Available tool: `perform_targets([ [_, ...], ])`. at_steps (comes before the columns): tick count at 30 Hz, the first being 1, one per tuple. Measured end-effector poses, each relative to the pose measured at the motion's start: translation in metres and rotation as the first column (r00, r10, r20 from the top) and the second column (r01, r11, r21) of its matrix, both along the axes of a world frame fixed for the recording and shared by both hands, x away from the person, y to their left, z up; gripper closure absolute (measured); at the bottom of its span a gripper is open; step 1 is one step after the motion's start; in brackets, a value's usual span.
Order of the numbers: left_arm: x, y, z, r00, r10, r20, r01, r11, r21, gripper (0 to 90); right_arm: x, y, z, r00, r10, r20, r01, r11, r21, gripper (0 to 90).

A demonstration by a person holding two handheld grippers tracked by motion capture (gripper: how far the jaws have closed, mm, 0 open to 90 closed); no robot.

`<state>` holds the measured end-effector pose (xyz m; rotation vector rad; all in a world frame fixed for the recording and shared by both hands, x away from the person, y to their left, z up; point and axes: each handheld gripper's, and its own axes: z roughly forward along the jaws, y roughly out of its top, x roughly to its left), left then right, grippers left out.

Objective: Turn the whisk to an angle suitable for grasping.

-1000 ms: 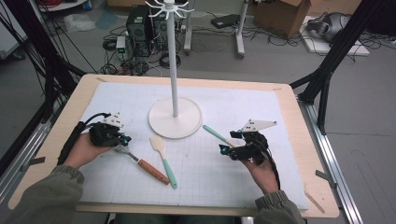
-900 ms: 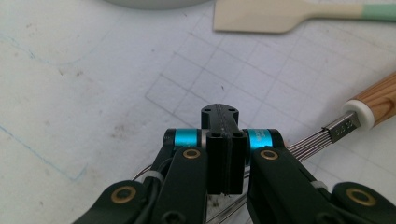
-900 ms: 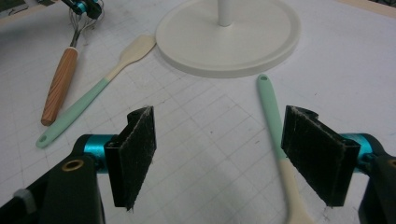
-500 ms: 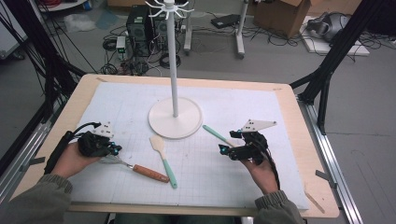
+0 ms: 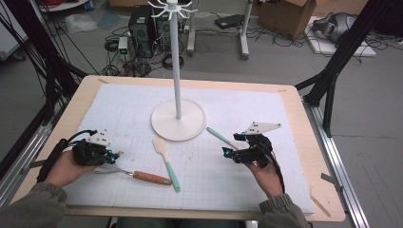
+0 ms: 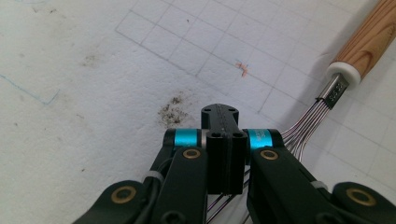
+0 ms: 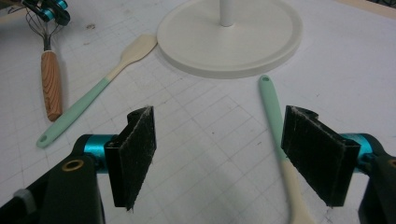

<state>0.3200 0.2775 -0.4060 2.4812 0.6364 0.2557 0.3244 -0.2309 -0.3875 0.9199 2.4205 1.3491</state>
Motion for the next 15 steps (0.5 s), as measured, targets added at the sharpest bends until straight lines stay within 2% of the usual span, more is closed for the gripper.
perform_targets([
  [7, 0.000, -0.001, 0.008, 0.9997, -0.017, 0.015, 0.018, 0.9988, -0.046, 87.5, 0.000, -0.001, 0.000, 1.0000, -0.003, -0.001, 0.003, 1.000, 0.006, 25.5],
  [15, -0.005, -0.013, 0.021, 0.9957, -0.085, 0.037, 0.087, 0.9931, -0.078, 74.5, -0.001, -0.004, 0.001, 1.0000, -0.003, -0.001, 0.003, 1.000, 0.012, 25.5],
])
